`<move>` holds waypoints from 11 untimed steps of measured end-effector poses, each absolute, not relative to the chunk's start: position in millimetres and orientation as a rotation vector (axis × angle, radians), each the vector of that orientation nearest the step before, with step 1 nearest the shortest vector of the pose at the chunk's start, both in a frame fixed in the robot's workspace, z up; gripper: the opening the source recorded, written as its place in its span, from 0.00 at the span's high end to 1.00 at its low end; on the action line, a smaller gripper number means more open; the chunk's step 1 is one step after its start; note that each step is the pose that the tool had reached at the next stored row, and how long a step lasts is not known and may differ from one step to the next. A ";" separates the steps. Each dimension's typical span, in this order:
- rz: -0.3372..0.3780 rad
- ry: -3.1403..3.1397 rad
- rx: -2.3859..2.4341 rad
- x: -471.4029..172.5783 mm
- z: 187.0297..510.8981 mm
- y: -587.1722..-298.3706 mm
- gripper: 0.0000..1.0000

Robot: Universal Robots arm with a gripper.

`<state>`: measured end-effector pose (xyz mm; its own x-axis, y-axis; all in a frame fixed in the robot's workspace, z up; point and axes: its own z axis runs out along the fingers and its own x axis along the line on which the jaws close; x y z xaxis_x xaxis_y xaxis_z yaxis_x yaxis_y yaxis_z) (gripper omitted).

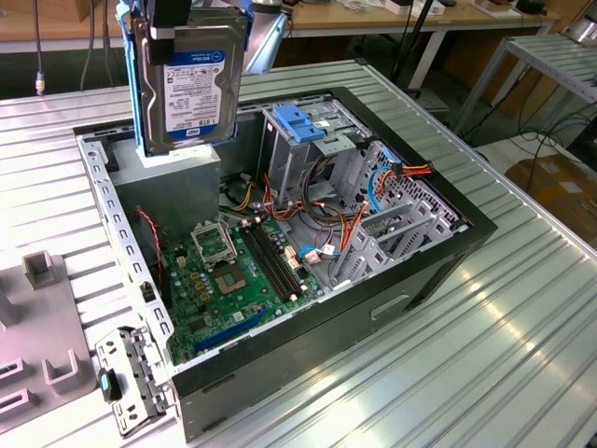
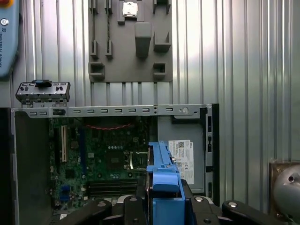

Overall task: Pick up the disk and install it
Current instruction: 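Pick up the disk, then insert the disk into the insertion slot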

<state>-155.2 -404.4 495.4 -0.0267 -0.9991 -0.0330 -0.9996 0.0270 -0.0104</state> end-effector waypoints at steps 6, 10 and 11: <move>0.024 2.229 -2.170 -147.7 495.1 -408.0 0.63; 0.024 2.229 -2.170 -147.6 495.1 -408.0 0.63; 0.024 2.229 -2.170 -147.6 495.1 -408.1 0.63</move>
<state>-147.6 -408.1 495.1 -0.0267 -0.9991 -0.0330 -0.9996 0.0270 -0.0103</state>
